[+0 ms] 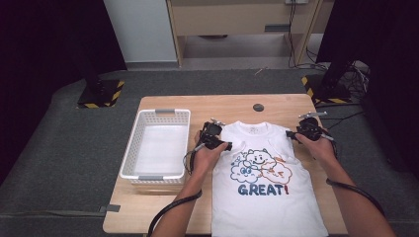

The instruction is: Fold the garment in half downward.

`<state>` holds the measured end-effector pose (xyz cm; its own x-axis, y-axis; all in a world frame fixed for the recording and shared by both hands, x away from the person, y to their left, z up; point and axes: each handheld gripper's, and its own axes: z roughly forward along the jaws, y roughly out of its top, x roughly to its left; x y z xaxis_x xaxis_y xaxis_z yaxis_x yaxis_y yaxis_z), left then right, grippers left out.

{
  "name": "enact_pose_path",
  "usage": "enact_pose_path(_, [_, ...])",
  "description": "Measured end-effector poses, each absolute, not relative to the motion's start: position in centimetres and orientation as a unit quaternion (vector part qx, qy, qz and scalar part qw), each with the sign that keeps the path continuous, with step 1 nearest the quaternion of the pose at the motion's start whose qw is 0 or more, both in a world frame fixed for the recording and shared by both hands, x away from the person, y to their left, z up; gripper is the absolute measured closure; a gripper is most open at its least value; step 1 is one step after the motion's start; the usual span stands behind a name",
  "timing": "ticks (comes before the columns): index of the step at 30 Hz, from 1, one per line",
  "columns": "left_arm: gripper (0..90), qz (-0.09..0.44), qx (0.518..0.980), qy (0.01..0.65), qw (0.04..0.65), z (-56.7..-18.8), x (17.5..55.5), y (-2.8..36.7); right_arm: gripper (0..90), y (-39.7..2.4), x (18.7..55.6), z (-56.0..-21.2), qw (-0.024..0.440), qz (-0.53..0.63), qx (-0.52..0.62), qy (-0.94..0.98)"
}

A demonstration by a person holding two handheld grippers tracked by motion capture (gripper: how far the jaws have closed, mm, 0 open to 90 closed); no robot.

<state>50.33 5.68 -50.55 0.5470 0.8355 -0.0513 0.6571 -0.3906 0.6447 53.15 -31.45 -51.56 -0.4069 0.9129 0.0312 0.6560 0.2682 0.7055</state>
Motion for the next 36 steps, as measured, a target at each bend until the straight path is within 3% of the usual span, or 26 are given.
enact_pose_path(20, [11.8,0.185,0.818,0.445,0.314,-52.1,52.8,4.4,47.2,-30.4,53.8,-52.9,0.186,0.326,0.490,0.787])
enact_pose_path(36, [9.5,0.172,0.810,0.457,0.325,-53.3,54.4,5.1,53.2,-30.3,53.8,-52.8,0.181,0.327,0.486,0.790])
